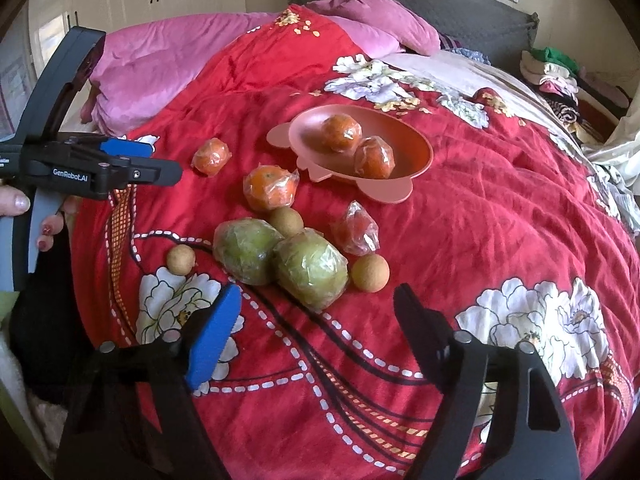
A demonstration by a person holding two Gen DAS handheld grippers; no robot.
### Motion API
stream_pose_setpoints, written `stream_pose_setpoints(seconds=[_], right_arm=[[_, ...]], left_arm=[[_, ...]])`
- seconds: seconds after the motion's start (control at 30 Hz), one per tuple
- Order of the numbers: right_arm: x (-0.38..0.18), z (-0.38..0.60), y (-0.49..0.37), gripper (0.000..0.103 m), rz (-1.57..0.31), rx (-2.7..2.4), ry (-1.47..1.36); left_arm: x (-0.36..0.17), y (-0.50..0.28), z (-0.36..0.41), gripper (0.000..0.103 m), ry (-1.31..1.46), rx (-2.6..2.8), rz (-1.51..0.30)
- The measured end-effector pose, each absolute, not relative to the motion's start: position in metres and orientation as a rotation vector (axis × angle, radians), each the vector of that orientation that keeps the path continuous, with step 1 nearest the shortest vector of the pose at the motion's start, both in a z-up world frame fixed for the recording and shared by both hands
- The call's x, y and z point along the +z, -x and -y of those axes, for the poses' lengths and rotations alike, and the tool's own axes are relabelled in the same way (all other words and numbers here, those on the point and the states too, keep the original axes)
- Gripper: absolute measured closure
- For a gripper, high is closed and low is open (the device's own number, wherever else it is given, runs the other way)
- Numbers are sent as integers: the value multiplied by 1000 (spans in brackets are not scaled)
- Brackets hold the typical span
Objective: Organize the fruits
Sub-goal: 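Withdraw both tools from the bowl toward the remaining fruit, then grasp a bagged tangerine with the left tool while the right tool grasps a green bagged fruit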
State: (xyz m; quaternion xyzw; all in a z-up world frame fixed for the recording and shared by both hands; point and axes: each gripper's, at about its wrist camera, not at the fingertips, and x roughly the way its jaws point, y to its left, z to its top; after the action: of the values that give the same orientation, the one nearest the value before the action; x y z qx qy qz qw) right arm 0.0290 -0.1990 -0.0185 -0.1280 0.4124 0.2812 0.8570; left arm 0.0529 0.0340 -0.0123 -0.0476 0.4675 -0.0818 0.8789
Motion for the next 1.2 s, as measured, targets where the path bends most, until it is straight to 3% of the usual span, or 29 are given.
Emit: stream_pose_setpoints(seconds=[0.27,0.5,1.2], right_arm=[[-24,195,-32,48,-874,611,272],[-34,188,-38,57,-883,629,302],[-42,178,-68,60,-864,659,278]], left_arm=[[-18,-59,-27,36,90,-214,-983],[-25,-66,-24,45,90,-233,-997],[-41,-96,-32,69,100,-222,-1012]])
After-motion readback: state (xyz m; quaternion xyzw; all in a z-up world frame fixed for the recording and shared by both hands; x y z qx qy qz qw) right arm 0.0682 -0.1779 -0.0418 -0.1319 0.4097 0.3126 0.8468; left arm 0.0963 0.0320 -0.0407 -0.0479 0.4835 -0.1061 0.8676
